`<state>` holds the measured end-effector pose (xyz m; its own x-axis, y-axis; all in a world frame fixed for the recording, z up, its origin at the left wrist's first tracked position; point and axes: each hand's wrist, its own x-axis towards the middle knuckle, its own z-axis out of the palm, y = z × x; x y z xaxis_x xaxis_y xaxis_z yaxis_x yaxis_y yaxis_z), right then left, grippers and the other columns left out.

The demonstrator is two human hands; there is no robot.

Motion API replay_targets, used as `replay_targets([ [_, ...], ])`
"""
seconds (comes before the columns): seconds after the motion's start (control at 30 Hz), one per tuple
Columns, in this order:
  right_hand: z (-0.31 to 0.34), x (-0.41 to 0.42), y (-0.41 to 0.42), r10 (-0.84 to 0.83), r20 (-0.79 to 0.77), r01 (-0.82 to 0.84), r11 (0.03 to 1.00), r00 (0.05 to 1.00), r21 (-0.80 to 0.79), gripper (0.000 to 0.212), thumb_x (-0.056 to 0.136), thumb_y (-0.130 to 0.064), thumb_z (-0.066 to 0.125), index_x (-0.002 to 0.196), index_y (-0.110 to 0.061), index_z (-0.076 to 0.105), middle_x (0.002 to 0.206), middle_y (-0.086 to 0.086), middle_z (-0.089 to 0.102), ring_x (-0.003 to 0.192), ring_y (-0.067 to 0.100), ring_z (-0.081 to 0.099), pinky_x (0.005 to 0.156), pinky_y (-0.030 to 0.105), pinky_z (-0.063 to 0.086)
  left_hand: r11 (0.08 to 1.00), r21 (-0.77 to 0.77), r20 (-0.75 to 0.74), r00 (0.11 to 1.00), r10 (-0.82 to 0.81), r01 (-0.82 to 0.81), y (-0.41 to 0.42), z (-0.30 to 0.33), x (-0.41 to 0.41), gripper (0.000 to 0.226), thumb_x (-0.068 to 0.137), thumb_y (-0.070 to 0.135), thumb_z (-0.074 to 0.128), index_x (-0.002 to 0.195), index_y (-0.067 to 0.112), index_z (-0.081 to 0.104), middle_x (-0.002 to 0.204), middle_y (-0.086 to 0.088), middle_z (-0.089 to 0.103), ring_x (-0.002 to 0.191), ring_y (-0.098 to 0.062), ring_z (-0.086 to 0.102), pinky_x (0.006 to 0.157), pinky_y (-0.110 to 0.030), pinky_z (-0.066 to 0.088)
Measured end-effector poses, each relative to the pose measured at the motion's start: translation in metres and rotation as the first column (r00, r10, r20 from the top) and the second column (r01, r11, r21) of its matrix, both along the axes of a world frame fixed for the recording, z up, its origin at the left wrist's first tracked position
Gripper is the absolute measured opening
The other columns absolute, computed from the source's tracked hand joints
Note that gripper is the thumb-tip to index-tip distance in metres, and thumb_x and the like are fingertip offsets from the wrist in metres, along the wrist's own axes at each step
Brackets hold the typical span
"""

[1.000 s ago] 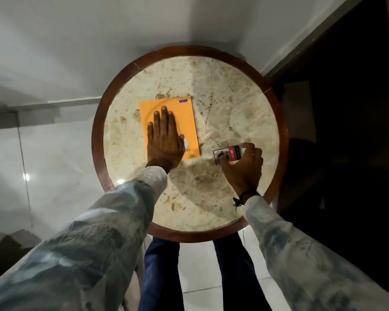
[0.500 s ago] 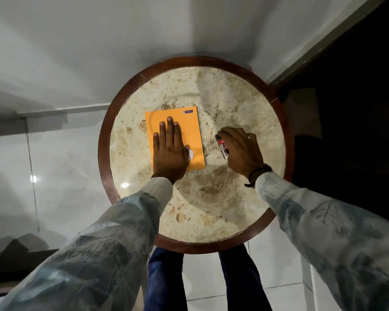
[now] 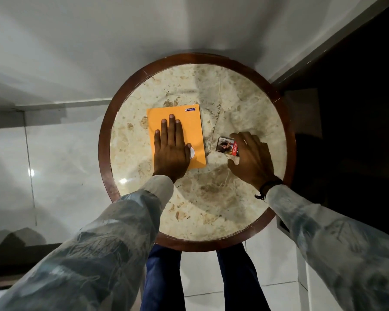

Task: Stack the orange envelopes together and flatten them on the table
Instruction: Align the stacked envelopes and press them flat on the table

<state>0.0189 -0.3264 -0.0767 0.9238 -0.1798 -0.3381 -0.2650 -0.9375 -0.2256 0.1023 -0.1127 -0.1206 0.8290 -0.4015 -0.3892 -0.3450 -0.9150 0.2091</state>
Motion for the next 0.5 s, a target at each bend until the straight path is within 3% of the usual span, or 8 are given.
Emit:
replay_targets([
  [0.1, -0.008, 0.007, 0.003, -0.177, -0.021, 0.178, 0.981, 0.984, 0.081, 0.051, 0.082, -0.025, 0.073, 0.129, -0.010, 0.058, 0.126, 0.015, 0.062, 0.114, 0.036, 0.059, 0.088, 0.048, 0.055, 1.000, -0.002, 0.003, 1.000, 0.003, -0.003, 0.000, 0.000, 0.000, 0.070, 0.106, 0.039, 0.030, 0.161, 0.001, 0.007, 0.171, -0.022, 0.001, 0.160, -0.040, 0.002, 0.130, -0.057, 0.014],
  [0.27, -0.013, 0.023, 0.012, -0.484, -0.006, 0.476, 0.858, 0.875, 0.194, 0.040, 0.083, -0.035, 0.074, 0.107, -0.007, 0.060, 0.105, 0.015, 0.067, 0.095, 0.035, 0.065, 0.075, 0.036, 0.051, 1.000, -0.014, 0.002, 1.000, 0.011, -0.011, 0.001, -0.002, -0.002, 0.069, 0.107, 0.039, 0.028, 0.162, 0.003, 0.005, 0.172, -0.020, 0.000, 0.160, -0.039, 0.000, 0.130, -0.056, 0.012],
  [0.37, -0.020, 0.028, 0.015, -0.552, -0.034, 0.544, 0.808, 0.833, 0.225, 0.046, 0.081, -0.041, 0.075, 0.109, -0.007, 0.061, 0.108, 0.014, 0.069, 0.099, 0.036, 0.066, 0.080, 0.039, 0.054, 1.000, -0.026, 0.003, 1.000, 0.006, -0.006, 0.002, -0.004, -0.002, 0.070, 0.106, 0.039, 0.029, 0.162, 0.004, 0.004, 0.172, -0.019, -0.001, 0.160, -0.038, -0.001, 0.130, -0.056, 0.011],
  [0.5, -0.027, 0.030, 0.020, -0.547, -0.019, 0.537, 0.814, 0.837, 0.222, 0.048, 0.082, -0.043, 0.075, 0.112, -0.008, 0.059, 0.110, 0.015, 0.068, 0.102, 0.037, 0.065, 0.081, 0.039, 0.051, 0.999, -0.050, -0.008, 1.000, 0.008, -0.009, 0.003, -0.001, -0.002, 0.071, 0.106, 0.038, 0.030, 0.162, 0.004, 0.003, 0.172, -0.018, -0.003, 0.160, -0.036, -0.002, 0.131, -0.055, 0.009],
])
